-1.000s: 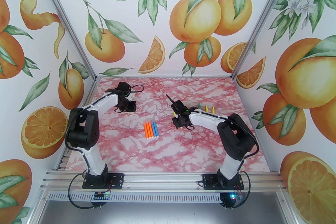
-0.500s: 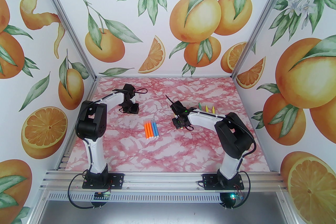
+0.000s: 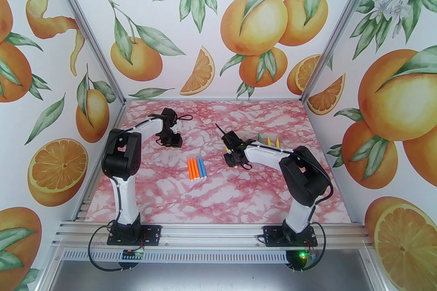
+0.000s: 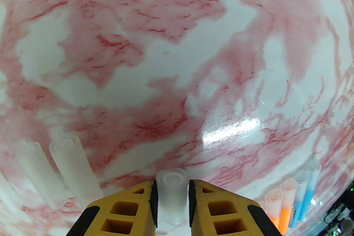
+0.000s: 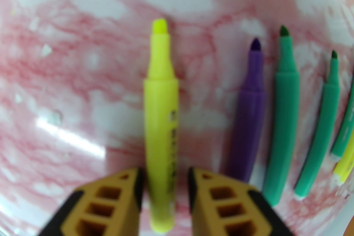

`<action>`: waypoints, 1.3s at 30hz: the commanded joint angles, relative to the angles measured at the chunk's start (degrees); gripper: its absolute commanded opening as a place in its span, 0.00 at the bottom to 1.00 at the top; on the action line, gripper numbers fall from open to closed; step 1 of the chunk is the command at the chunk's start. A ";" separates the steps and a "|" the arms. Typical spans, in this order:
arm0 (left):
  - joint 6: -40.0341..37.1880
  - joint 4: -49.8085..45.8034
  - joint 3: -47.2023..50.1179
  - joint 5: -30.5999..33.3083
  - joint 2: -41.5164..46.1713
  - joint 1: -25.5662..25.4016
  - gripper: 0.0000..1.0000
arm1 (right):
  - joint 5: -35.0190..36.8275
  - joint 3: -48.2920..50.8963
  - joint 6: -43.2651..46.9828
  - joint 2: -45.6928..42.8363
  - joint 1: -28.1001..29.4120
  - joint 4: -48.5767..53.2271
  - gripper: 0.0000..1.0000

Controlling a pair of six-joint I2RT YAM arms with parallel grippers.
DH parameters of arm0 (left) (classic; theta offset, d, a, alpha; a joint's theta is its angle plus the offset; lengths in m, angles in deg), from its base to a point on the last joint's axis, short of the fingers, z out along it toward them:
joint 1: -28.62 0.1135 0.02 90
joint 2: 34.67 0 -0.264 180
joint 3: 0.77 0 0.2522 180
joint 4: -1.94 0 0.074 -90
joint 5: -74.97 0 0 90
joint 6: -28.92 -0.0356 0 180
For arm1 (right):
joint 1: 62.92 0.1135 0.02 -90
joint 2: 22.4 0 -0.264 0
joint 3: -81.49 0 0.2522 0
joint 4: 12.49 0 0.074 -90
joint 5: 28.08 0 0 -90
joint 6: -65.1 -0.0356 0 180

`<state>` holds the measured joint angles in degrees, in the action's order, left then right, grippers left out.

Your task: Open the pen caps

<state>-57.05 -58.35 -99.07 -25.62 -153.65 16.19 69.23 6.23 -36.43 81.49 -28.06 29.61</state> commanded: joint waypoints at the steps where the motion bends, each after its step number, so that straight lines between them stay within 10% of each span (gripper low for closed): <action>1: -0.96 1.14 1.04 -1.12 0.99 -0.01 0.29 | -0.81 0.15 0.45 -3.57 0.77 0.05 0.39; 7: 0.15 3.36 3.25 -2.28 8.82 0.12 0.38 | 2.41 -0.80 1.15 -8.05 4.62 0.58 0.47; 20: 1.72 14.92 19.41 -1.09 34.40 0.53 0.67 | -14.78 0.59 -5.91 -6.60 9.37 -13.76 0.50; 39: 4.77 23.06 34.37 0.68 54.16 3.54 0.72 | -13.60 -3.95 -8.49 3.85 13.16 -13.21 0.43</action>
<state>-52.46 -37.19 -65.25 -24.88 -100.56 19.25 53.60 4.05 -43.99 84.31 -15.19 15.25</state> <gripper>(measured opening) 0.720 0.428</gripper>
